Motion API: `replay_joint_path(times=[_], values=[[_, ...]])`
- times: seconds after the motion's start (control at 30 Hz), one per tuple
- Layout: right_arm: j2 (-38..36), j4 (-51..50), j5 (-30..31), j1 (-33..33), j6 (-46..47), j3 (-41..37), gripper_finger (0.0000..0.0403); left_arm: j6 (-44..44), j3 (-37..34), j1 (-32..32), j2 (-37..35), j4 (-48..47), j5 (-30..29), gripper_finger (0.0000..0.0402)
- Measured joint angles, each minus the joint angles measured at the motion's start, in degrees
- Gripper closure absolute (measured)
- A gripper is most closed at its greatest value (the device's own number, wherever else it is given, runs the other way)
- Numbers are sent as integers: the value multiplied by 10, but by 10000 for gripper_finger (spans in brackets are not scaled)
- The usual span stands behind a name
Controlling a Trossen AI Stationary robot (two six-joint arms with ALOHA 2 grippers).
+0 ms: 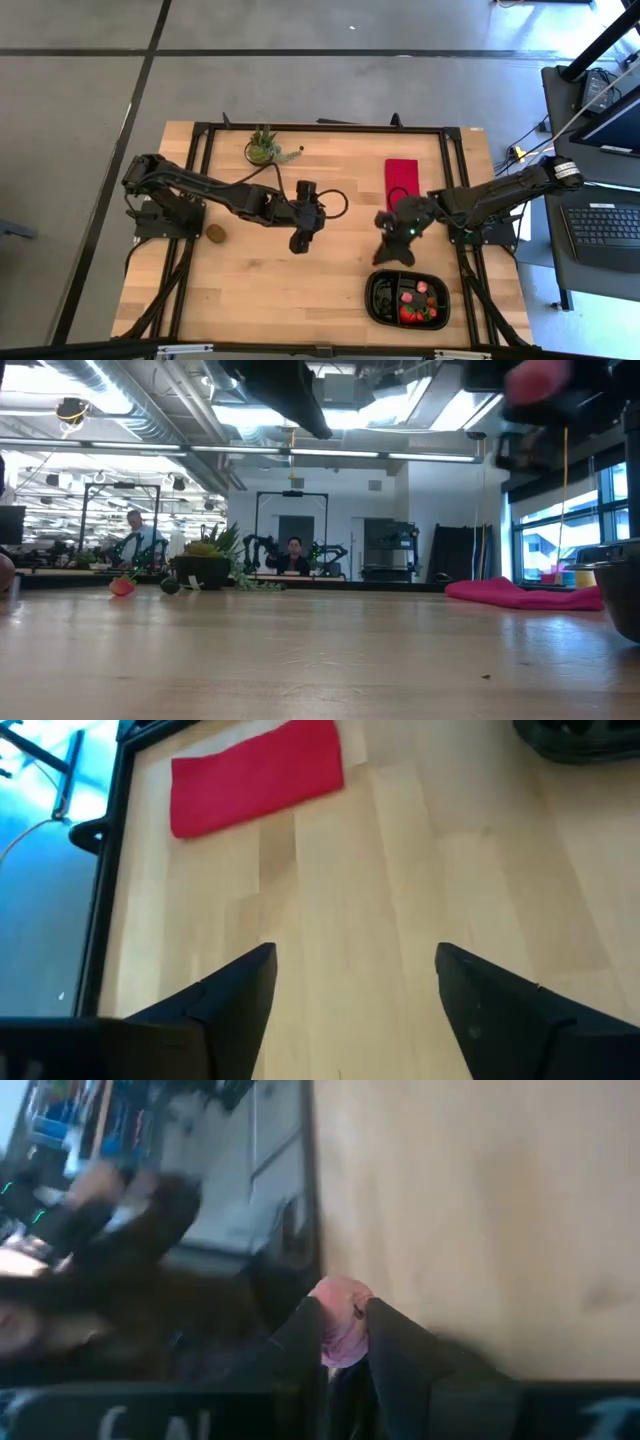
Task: Pick and placing Produce into tupperware
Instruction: Put the peach into the right of the black bin
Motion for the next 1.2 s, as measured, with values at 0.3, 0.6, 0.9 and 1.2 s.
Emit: replay_joint_path(times=[0.3, 0.6, 0.9, 1.2], values=[[0, -203, 7, 140, 257, 0, 327, -1, -11, 0, 0, 5, -1, 138], [0, -267, 150, 211, 341, 0, 327, -1, -11, 0, 0, 5, -1, 138], [0, -268, 183, 234, 342, 0, 327, -6, -11, 0, 0, 4, -1, 138], [0, -268, 182, 234, 341, 0, 300, -6, -11, 0, 0, 4, -1, 138]])
